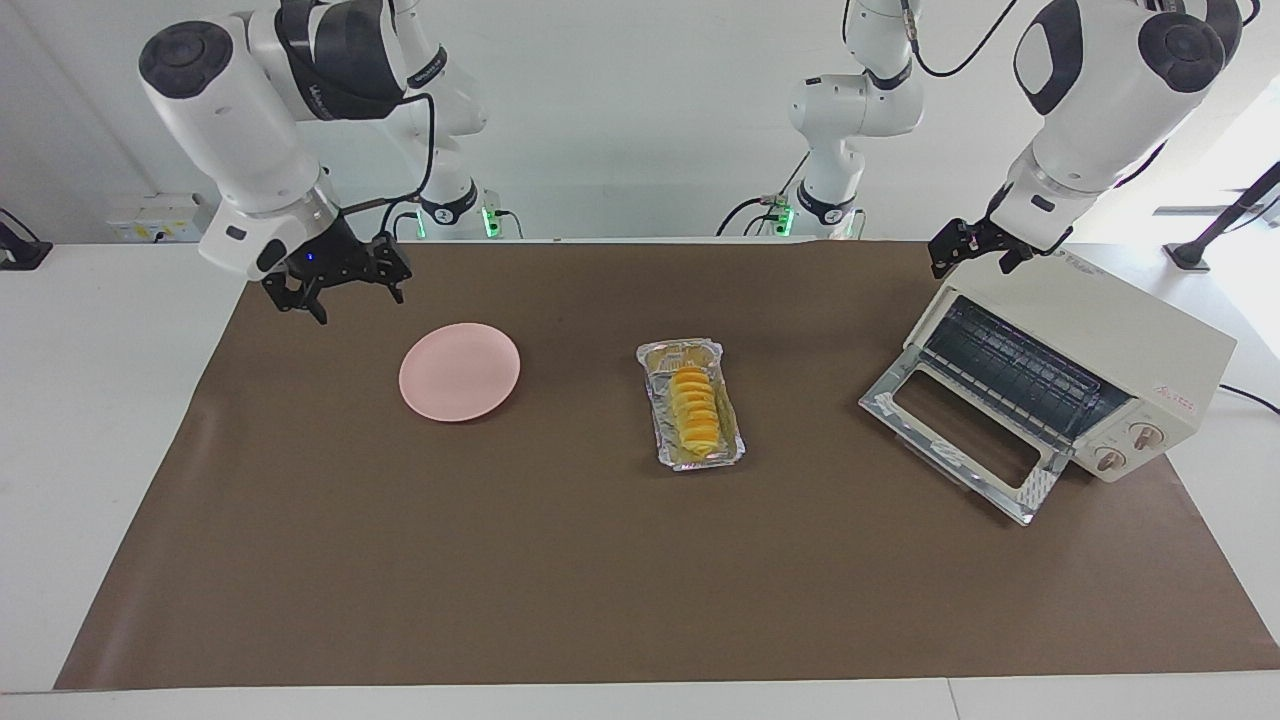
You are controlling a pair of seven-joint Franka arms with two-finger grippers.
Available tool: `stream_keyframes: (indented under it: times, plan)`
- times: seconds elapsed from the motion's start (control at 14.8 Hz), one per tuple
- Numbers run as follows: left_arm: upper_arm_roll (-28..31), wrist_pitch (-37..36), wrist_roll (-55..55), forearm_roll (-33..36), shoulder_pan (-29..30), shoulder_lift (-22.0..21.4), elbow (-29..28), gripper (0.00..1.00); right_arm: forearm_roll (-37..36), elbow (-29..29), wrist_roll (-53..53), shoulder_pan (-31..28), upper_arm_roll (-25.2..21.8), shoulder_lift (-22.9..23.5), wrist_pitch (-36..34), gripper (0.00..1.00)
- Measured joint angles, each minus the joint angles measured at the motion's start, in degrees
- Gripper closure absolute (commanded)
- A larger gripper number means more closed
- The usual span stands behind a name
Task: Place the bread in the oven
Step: 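Release the tray and withdraw the right gripper to rest, then reach the left gripper to the foil tray and grasp its edge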
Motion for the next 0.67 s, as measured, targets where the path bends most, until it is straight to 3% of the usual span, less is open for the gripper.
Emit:
stream_keyframes:
  times: [0.2, 0.67]
  plan:
    - [-0.41, 0.01, 0.03, -0.07, -0.29, -0.14, 0.0, 0.0, -0.02, -1.98, 0.18, -0.23, -0.06, -3.35, -0.58, 0.0]
    - [-0.6, 2.68, -0.4, -0.74, -1.4, -0.21, -0.02, 0.0, -0.02, -1.99, 0.81, -1.12, -0.73, -3.3, -0.54, 0.0]
